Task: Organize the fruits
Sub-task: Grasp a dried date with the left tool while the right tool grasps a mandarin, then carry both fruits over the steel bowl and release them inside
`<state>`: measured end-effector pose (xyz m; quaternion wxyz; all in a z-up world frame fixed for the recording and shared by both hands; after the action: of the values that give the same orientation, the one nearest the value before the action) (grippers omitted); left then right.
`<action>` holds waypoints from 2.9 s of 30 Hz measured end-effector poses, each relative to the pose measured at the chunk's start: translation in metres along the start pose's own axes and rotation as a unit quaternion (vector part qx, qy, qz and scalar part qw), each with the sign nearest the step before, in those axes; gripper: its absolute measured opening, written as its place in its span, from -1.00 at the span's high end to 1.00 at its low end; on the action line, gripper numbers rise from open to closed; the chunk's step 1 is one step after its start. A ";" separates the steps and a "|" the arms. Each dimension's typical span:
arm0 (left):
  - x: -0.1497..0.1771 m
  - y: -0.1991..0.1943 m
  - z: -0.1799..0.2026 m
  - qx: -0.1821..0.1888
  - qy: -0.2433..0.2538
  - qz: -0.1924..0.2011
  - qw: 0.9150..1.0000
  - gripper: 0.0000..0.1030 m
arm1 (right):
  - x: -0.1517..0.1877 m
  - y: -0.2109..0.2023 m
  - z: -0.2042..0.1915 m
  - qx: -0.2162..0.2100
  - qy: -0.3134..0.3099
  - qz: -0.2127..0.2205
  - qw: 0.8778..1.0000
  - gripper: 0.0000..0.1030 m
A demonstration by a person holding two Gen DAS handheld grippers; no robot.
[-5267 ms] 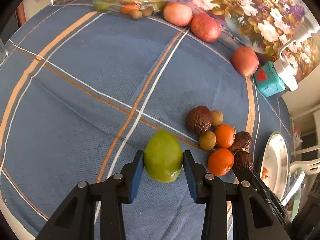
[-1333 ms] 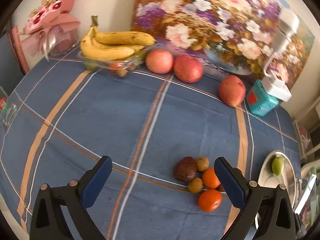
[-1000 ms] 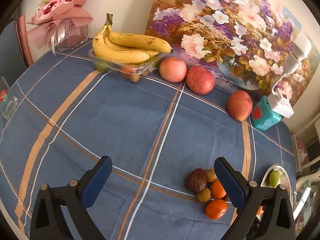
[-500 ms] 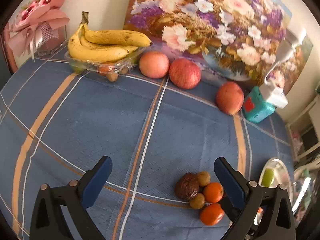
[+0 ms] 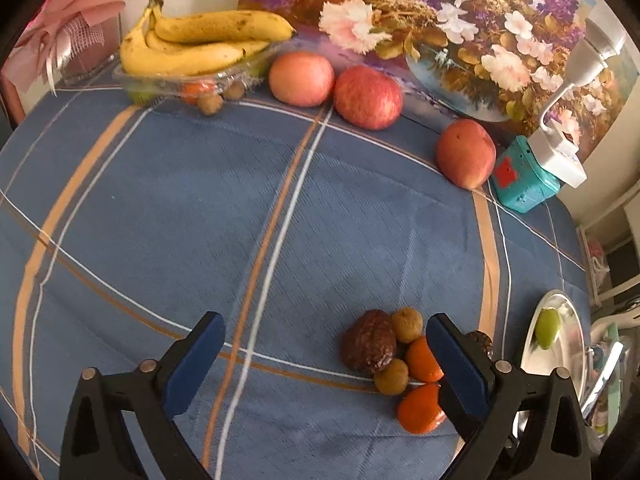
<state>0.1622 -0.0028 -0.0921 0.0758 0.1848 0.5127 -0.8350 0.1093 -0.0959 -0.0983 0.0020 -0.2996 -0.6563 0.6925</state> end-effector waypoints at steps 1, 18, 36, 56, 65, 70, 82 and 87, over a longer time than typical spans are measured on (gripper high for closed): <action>0.001 0.001 0.002 0.003 0.000 -0.003 1.000 -0.89 | 0.001 0.000 0.000 -0.003 0.000 -0.001 1.000 -0.80; 0.017 0.028 0.019 0.037 -0.005 -0.051 0.998 -0.37 | 0.028 0.023 -0.002 -0.031 0.014 -0.045 0.998 -0.73; 0.019 0.032 0.017 0.052 -0.033 -0.054 0.997 0.25 | 0.039 0.025 -0.012 -0.072 0.024 -0.068 0.995 0.01; -0.003 -0.019 -0.013 0.018 -0.076 0.013 0.997 0.25 | 0.019 -0.010 0.019 -0.070 0.066 -0.028 0.995 0.22; -0.005 -0.026 0.009 0.029 -0.047 0.016 0.998 0.25 | 0.004 -0.032 0.062 -0.027 0.098 0.007 0.995 0.22; 0.001 -0.025 0.038 0.047 -0.018 0.007 0.999 0.25 | -0.001 -0.041 0.108 0.019 0.129 0.027 0.991 0.22; 0.037 0.003 0.170 0.113 0.148 -0.019 0.982 0.25 | 0.002 -0.049 0.220 0.094 0.243 0.029 0.965 0.22; 0.057 0.030 0.204 0.125 0.187 -0.048 0.973 0.25 | 0.001 -0.049 0.237 0.095 0.253 0.041 0.962 0.22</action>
<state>0.0717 -0.1933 -0.0561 -0.0855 0.3212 0.4174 -0.8457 -0.0095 -0.3035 -0.0641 0.1682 -0.4902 -0.5530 0.6524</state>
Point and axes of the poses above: each gripper's, at about its wrist camera, not at the fingertips, and y roughly the way its jaws point, z to its right, x to its underside, the point moved 10 cm from there along y, roughly the way its jaws point, and after that the axes turned 10 degrees about x, right-handed, at the moved point
